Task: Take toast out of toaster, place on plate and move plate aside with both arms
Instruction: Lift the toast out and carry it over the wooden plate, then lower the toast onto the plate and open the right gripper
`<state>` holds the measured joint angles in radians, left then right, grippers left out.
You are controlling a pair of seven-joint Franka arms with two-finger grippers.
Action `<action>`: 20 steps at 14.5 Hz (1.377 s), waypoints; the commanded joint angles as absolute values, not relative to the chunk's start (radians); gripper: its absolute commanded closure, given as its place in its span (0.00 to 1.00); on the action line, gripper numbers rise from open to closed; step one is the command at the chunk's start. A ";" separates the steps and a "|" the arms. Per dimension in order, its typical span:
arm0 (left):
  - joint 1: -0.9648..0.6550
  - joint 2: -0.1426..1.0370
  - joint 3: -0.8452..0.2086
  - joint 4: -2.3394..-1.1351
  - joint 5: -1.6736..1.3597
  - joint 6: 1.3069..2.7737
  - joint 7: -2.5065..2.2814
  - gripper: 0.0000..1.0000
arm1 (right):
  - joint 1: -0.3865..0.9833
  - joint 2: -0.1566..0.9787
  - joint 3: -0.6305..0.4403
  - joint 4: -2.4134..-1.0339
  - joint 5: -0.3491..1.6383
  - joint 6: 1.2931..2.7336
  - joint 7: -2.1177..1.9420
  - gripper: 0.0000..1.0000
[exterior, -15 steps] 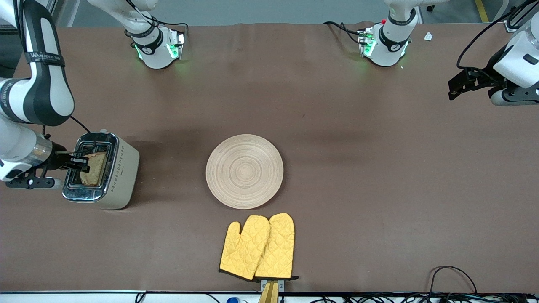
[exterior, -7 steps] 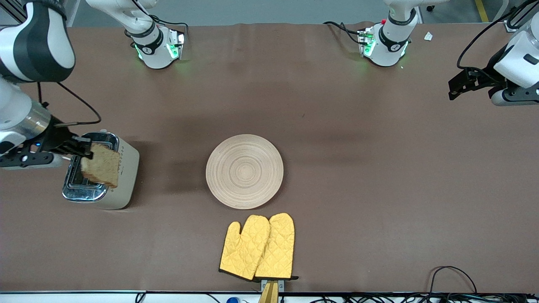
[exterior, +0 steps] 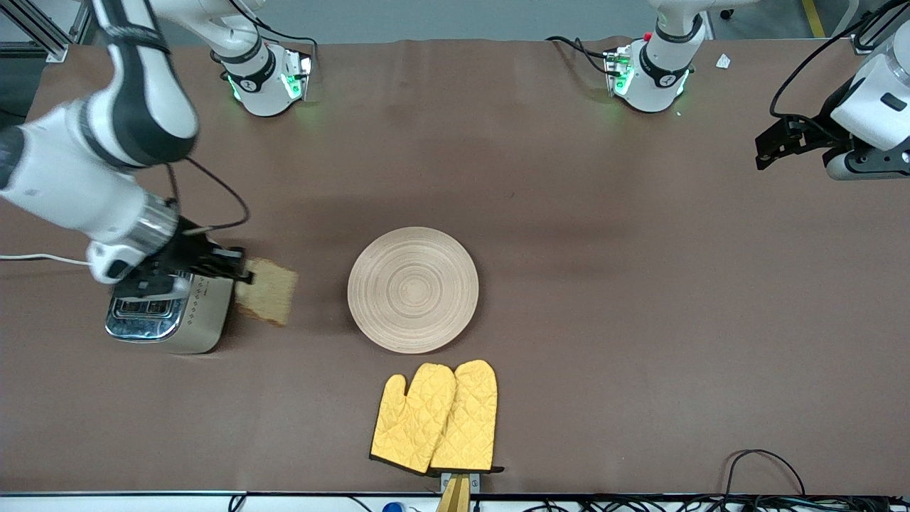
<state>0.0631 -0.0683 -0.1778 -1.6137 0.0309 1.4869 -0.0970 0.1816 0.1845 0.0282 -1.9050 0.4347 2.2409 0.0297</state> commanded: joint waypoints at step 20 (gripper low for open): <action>0.066 -0.052 -0.179 -1.591 0.006 1.494 -0.084 0.00 | 0.457 0.460 0.003 -1.982 0.546 2.622 0.134 0.96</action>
<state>0.0616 -0.0648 -0.1794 -1.6120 0.0201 1.4936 -0.0970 0.4751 0.4795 -0.0013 -1.9493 0.5325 2.6178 0.1835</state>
